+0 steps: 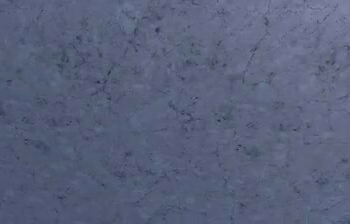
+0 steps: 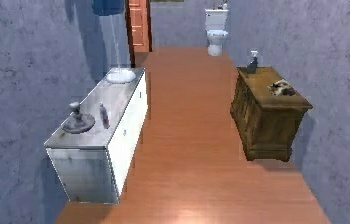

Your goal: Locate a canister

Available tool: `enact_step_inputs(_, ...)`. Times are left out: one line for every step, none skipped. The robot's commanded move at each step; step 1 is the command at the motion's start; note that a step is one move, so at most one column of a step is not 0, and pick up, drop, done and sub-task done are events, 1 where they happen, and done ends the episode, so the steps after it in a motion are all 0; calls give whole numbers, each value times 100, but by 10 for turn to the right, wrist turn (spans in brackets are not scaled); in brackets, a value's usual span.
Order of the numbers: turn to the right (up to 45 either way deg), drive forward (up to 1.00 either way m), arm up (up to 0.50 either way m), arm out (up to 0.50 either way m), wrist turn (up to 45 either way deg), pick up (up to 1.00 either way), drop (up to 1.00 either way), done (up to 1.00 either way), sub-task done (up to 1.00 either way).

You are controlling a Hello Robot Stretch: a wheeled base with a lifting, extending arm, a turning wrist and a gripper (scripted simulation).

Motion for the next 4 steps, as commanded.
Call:
enact_step_inputs(0,5,0,0,0,0,0,0,0)
enact_step_inputs(450,0,0,0,0,0,0,0,0)
enact_step_inputs(60,0,0,0,0,0,0,0,0)
enact_step_inputs(0,35,0,0,0,0,0,0,0)
